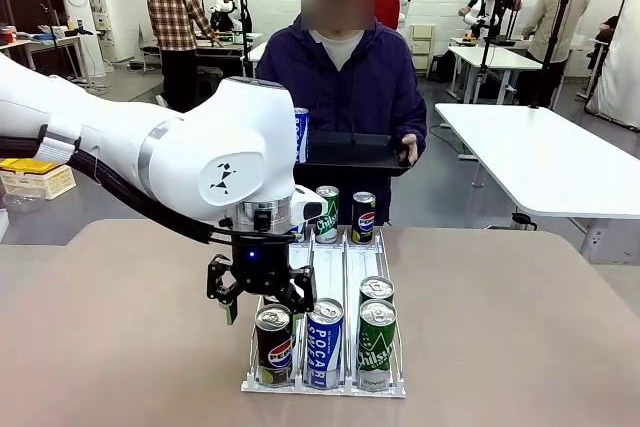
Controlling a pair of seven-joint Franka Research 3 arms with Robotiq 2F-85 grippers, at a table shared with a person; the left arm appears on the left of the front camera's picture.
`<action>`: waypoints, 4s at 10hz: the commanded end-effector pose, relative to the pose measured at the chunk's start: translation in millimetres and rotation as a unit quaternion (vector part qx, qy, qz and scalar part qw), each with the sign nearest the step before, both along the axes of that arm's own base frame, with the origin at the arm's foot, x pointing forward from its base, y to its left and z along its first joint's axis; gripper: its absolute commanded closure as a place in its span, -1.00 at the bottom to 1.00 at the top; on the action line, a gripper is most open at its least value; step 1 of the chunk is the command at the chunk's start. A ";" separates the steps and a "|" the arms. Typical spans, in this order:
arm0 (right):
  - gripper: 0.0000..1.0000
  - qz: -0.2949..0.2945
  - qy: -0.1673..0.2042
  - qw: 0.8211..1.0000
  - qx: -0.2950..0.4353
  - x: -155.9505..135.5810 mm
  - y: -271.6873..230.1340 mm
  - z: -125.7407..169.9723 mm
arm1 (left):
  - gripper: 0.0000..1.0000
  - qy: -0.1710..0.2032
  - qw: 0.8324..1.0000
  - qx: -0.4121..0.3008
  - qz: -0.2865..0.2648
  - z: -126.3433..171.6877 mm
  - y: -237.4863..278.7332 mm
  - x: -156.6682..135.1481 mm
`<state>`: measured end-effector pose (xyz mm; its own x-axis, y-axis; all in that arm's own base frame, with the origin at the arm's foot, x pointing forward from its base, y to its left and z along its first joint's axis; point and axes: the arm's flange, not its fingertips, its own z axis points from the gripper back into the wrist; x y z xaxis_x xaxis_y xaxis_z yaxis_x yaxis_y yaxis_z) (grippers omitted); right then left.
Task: Retrieve and hand over the desired beverage to the person.
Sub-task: Pick up another can of the same type that the person held from the Automatic Can Dispenser, then place the picked can on the Handle tray extended by the person.
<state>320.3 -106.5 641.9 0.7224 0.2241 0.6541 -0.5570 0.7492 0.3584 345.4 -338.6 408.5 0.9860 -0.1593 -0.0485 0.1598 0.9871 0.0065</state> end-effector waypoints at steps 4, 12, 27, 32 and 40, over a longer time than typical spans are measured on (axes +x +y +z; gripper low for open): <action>-1.00 0.008 -0.003 1.000 0.011 1.4 -0.3 -0.5 | -0.51 -0.033 0.999 -0.013 0.004 -5.8 -2.5 1.9; -1.00 0.008 -0.003 1.000 0.011 1.4 -0.3 -0.5 | 1.00 -0.019 1.000 -0.006 0.007 -3.4 -4.5 0.4; -1.00 0.008 -0.003 1.000 0.011 1.4 -0.3 -0.5 | 1.00 -0.086 0.994 -0.050 0.036 255.4 -32.7 -20.1; -1.00 0.008 -0.003 1.000 0.011 1.4 -0.3 -0.5 | 1.00 -0.088 0.995 -0.052 0.019 241.9 -27.5 -15.7; -1.00 0.008 -0.003 1.000 0.011 1.4 -0.3 -0.5 | 1.00 -0.088 0.995 -0.052 0.019 241.9 -27.5 -15.7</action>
